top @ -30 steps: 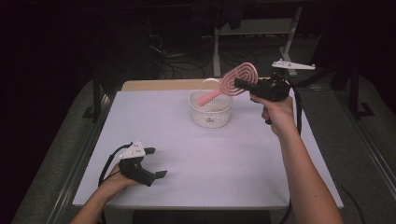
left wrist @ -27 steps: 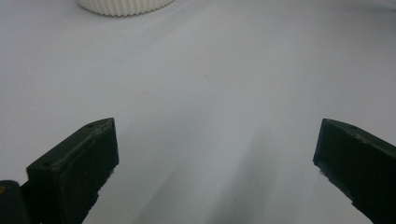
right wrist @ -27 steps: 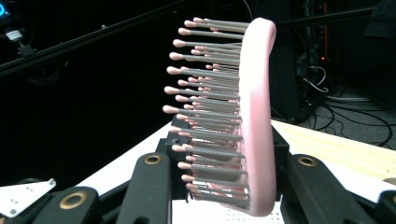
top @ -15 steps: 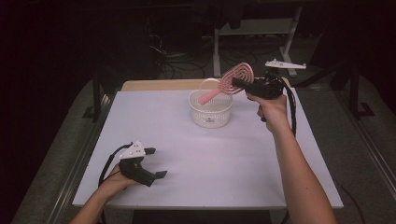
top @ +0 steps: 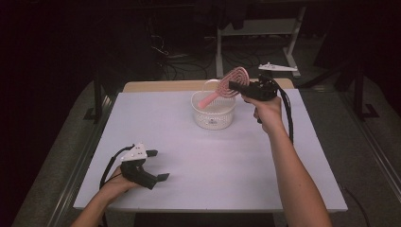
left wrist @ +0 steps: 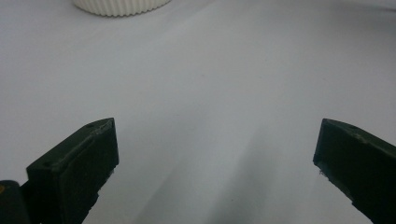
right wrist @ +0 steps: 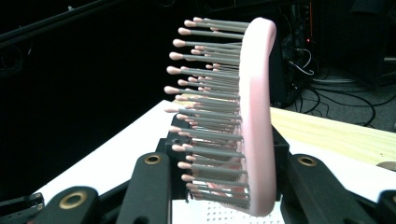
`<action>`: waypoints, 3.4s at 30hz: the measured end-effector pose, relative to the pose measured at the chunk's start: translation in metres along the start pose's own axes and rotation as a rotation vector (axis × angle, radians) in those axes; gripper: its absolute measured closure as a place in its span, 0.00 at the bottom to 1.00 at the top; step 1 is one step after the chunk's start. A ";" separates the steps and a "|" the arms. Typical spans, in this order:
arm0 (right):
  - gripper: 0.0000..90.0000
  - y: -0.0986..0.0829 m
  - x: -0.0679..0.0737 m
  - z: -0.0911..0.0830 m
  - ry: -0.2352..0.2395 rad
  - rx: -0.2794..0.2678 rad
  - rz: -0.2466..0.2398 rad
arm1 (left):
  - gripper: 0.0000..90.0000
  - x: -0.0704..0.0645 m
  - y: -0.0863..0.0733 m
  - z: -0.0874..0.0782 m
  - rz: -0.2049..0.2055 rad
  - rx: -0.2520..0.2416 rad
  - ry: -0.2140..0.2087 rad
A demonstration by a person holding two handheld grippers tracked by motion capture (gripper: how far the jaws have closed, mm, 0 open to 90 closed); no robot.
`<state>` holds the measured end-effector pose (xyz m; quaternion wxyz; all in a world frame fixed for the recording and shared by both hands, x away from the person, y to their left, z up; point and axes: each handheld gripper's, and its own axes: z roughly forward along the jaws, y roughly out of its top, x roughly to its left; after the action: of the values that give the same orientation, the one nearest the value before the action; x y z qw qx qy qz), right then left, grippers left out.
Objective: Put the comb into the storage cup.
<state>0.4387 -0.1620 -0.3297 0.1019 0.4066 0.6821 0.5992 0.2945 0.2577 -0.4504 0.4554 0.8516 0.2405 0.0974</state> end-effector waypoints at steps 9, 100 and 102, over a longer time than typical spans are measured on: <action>0.71 -0.005 -0.002 0.011 -0.004 0.020 -0.001 | 0.00 0.000 0.000 0.001 -0.001 -0.002 0.000; 0.26 -0.046 -0.032 0.027 -0.155 0.167 -0.014 | 0.00 0.000 -0.002 0.001 0.004 0.009 -0.004; 0.25 -0.046 -0.031 0.024 -0.149 0.169 -0.023 | 0.00 0.000 -0.002 0.001 0.003 0.010 -0.003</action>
<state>0.4534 -0.1629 -0.3883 0.1246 0.4490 0.7254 0.5066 0.2946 0.2578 -0.4527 0.4513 0.8544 0.2390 0.0958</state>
